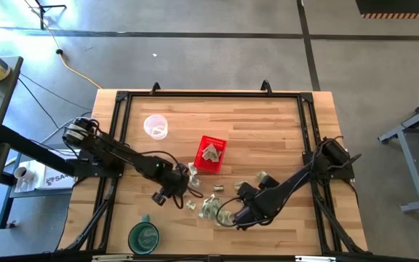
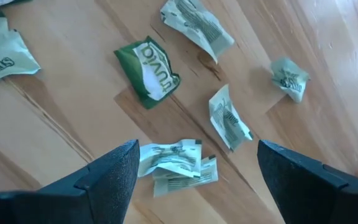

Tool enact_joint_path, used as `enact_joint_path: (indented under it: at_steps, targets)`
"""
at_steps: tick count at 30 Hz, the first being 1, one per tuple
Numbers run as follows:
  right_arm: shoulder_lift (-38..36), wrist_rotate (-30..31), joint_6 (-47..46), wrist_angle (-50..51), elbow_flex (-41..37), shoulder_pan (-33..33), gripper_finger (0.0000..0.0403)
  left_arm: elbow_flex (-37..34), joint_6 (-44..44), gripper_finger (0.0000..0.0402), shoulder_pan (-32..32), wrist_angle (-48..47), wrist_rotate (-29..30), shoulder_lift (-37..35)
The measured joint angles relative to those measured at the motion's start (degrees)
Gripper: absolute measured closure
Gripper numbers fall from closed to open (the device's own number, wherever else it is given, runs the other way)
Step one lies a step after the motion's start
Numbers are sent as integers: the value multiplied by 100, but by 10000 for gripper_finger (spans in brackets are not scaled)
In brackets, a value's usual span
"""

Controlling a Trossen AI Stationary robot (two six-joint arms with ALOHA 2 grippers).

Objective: Pick and place Stevia / Truvia into bins
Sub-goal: Put the stevia packet into the red basket

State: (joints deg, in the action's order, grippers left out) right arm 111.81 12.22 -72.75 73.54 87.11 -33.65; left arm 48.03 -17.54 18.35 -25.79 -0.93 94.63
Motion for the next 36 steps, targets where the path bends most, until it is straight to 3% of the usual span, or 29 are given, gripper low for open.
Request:
enact_joint_path:
  at_steps: [7,9,14,19,23,27,33,36]
  targets:
    - [0,250,-512,131,0,-52,86,-2,36,359,2,-59,42,14]
    - [-8,369,-722,150,0,-52,86,11,279,380,6,-92,140,14]
    - [-202,765,-1190,396,2,-66,93,312,713,357,-11,-991,479,-142]
    - [-581,700,-1360,566,-329,-48,109,794,705,380,-240,-1231,592,-703]
    - [-1128,517,-1613,257,-984,-76,121,1023,555,378,-868,-678,566,-1000]
    - [-1569,186,-1535,-390,-1710,-103,127,1106,240,365,-1526,-5,271,-827]
    - [-1741,-161,-549,-1367,-2378,-100,125,1349,283,356,-2140,659,-78,-336]
    - [-1735,-249,-55,-1367,-2524,-100,125,1522,429,326,-2186,630,-174,-144]
